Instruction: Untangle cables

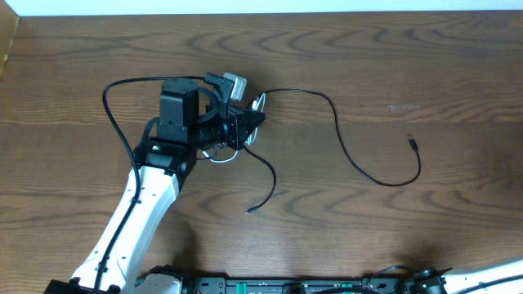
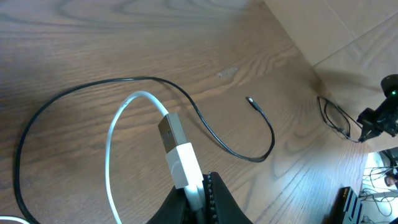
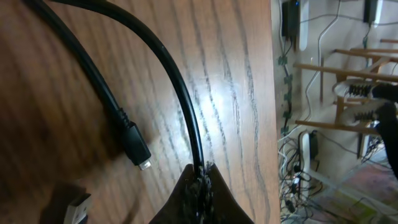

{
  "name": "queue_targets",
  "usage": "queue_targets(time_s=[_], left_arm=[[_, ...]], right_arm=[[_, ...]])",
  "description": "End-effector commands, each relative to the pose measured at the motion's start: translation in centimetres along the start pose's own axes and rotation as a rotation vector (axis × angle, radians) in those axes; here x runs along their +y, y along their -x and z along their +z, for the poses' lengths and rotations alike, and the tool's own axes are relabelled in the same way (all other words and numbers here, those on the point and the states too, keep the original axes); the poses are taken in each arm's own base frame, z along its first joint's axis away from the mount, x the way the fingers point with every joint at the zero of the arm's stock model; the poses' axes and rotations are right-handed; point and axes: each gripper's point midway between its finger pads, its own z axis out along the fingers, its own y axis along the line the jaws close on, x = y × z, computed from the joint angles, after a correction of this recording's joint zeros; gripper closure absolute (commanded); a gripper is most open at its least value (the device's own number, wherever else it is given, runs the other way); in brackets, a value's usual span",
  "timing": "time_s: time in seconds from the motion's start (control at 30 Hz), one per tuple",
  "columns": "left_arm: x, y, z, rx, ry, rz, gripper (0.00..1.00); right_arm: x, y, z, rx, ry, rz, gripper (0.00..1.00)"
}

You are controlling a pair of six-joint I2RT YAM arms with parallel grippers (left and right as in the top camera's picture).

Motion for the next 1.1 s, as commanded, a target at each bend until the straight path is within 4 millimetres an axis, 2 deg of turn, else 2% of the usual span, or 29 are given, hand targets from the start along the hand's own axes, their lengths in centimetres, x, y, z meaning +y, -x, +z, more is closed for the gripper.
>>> queue_targets(time_s=[0.0,0.07,0.13,0.2,0.27,0.3,0.33,0.4,0.43,0.47,0.57,0.63,0.73,0.87,0.97,1.07], left_arm=[[0.4,-0.3,0.3,0.009,0.01,0.011,0.93],[0.4,-0.3,0.3,0.007,0.009,0.012,0.93],[0.4,-0.3,0.3,0.007,0.009,0.012,0.93],[0.4,-0.3,0.3,0.007,0.009,0.012,0.92],[0.4,-0.3,0.3,0.007,0.009,0.012,0.92],[0.4,-0.3,0.3,0.007,0.009,0.012,0.92],[0.4,-0.3,0.3,0.007,0.009,0.012,0.93],[0.4,-0.2,0.3,0.005,0.009,0.014,0.93],[0.4,-0.2,0.3,0.005,0.009,0.013,0.93],[0.4,-0.2,0.3,0.005,0.009,0.013,0.92],[0.4,-0.2,0.3,0.004,0.009,0.014,0.93],[0.3,-0.2,0.3,0.004,0.008,0.014,0.92],[0.3,-0.2,0.3,0.005,0.008,0.014,0.92],[0.2,-0.3,0.3,0.007,-0.003,0.013,0.92],[0.1,-0.3,0.3,0.006,-0.004,0.014,0.93],[-0.2,-0.3,0.3,0.008,-0.022,0.015,0.92]], right_arm=[[-0.8,0.4,-0.6,-0.005,0.017,0.047,0.99],[-0.4,0.3,-0.8,-0.011,0.02,0.038,0.97],[-0.1,0.2,-1.0,-0.015,0.022,0.031,0.84],[0.1,0.1,-1.1,-0.017,0.023,0.027,0.62],[0.2,0.1,-1.1,-0.019,0.024,0.025,0.32],[0.2,0.1,-1.2,-0.019,0.025,0.024,0.21],[0.5,0.1,-1.3,-0.023,0.031,0.021,0.14],[1.1,0.0,-2.0,-0.039,0.041,0.005,0.1],[1.4,0.1,-2.4,-0.05,0.048,-0.005,0.01],[1.7,0.2,-3.0,-0.067,0.058,-0.016,0.01],[3.1,0.6,-7.6,-0.164,0.133,-0.046,0.01],[3.2,0.6,-9.4,-0.194,0.165,-0.053,0.01],[3.0,0.6,-12.7,-0.249,0.223,-0.06,0.01],[2.1,0.4,-15.6,-0.284,0.276,-0.05,0.01],[2.5,-0.6,-17.7,-0.285,0.357,-0.089,0.01],[4.8,-3.0,-20.5,-0.253,0.519,-0.194,0.01]])
